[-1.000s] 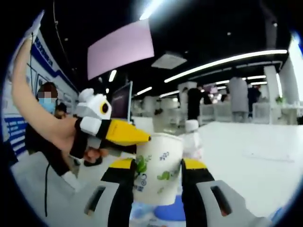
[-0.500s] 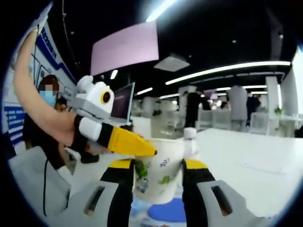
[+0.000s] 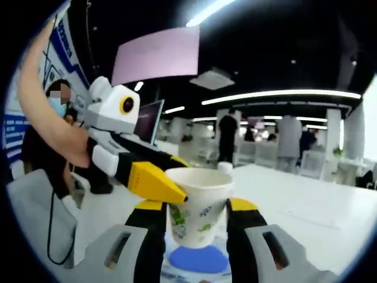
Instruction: Arrange the tabletop items into an orderly group along one side of the table until the central work area is clear of visible clutter.
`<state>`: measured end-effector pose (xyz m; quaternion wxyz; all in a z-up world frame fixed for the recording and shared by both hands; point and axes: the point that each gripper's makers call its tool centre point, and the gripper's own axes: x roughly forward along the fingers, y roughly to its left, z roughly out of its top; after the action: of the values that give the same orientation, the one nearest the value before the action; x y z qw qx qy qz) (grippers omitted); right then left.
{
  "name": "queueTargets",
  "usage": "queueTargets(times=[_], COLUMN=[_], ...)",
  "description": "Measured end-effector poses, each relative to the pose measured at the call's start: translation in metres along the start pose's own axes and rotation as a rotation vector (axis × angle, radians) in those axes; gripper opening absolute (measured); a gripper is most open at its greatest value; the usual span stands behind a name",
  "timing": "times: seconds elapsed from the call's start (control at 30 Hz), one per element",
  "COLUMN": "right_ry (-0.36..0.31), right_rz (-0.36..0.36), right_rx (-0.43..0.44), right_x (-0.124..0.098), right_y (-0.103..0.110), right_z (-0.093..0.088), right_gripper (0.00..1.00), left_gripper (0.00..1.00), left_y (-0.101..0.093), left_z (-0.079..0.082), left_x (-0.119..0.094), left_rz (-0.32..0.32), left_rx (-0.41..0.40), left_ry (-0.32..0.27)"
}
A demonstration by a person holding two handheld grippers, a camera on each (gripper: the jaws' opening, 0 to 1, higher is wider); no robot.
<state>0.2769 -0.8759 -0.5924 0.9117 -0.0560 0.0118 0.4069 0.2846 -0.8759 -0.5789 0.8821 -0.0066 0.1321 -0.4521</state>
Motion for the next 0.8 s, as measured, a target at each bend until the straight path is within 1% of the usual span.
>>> queueTargets(times=[0.03,0.07,0.17,0.2,0.27,0.3,0.33,0.43,0.5,0.6,0.67,0.8], right_ry=[0.007,0.011,0.021,0.039,0.037,0.03,0.002,-0.009,-0.023,-0.053,-0.055,-0.054], right_rz=[-0.004,-0.007,-0.015,-0.018,-0.024,-0.027,-0.033,-0.038,-0.041,-0.055,-0.062,-0.084], right_rx=[-0.012,-0.022,-0.044,-0.072,-0.08,-0.077,-0.042,-0.047,-0.045,-0.024,-0.024,-0.02], right_x=[0.0,0.0,0.002,0.003,0.004,0.004,0.005,0.007,0.008,0.009,0.008,0.008], right_y=[0.0,0.0,0.0,0.001,0.0,0.0,-0.001,-0.002,-0.003,-0.008,-0.013,-0.021], right_z=[-0.001,-0.001,-0.003,-0.006,-0.006,-0.005,-0.002,-0.001,0.002,0.008,0.007,0.006], right_gripper=[0.37,0.37,0.37,0.37,0.36,0.35,0.35,0.34,0.34,0.34,0.34,0.34], left_gripper=[0.4,0.41,0.41,0.42,0.44,0.45,0.45,0.46,0.47,0.45,0.45,0.45], left_y=[0.001,0.001,0.001,0.002,0.002,0.003,0.004,0.01,0.011,0.012,0.014,0.022], left_z=[-0.001,-0.001,-0.001,-0.002,-0.001,-0.001,0.002,0.004,0.004,0.003,0.004,0.0], left_x=[0.001,0.001,0.001,0.001,0.001,0.0,0.0,0.001,0.0,0.0,-0.001,-0.006], left_rz=[0.001,0.002,0.01,0.014,0.02,0.024,0.034,0.05,0.056,0.067,0.068,0.099], left_rx=[-0.044,-0.06,-0.071,-0.084,-0.092,-0.094,-0.105,-0.145,-0.148,-0.134,-0.152,-0.186], left_ry=[0.0,0.002,-0.007,-0.006,-0.012,-0.015,-0.029,-0.046,-0.049,-0.039,-0.048,-0.062])
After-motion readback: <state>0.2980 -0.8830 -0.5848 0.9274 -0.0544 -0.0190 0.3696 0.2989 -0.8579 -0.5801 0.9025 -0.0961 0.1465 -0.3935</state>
